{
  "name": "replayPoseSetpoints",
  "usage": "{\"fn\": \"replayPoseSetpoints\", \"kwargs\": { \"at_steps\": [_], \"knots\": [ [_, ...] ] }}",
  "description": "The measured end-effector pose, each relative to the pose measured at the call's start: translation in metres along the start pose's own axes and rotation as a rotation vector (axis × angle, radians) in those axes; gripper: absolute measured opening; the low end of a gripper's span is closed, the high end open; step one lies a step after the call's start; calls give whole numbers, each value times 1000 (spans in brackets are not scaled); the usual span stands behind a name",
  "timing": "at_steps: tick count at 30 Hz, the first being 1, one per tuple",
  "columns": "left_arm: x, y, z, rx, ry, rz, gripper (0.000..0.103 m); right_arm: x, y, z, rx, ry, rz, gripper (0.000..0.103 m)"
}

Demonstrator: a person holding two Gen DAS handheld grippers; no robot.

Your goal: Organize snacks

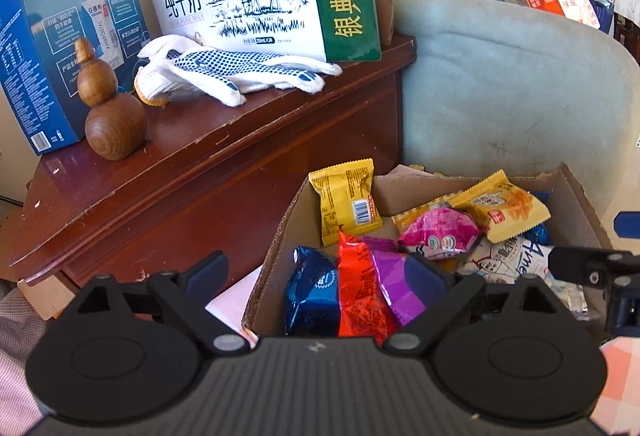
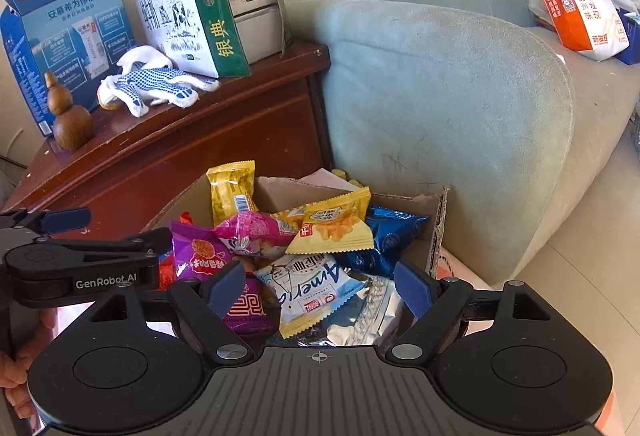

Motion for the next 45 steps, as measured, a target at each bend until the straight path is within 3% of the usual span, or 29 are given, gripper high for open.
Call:
{"fn": "replayPoseSetpoints", "kwargs": {
  "at_steps": [16,45],
  "knots": [
    [-4,-5,-25,-101,14,51,100,-4,0,-13,-53,-96,-63,94],
    [0,0,-29,-132,58,80,101,-12,10,-25,-134,-109,-108,97]
  ]
}}
Point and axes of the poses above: each gripper's, at about its wrist camera, not at the fingertips, and y roughly the way its jaws point, x to its right, z to its top, the point moved 9 cm from there along y, roughly the way its jaws point, and after that the axes turned 10 degrees about -y, right-handed, at the moved point
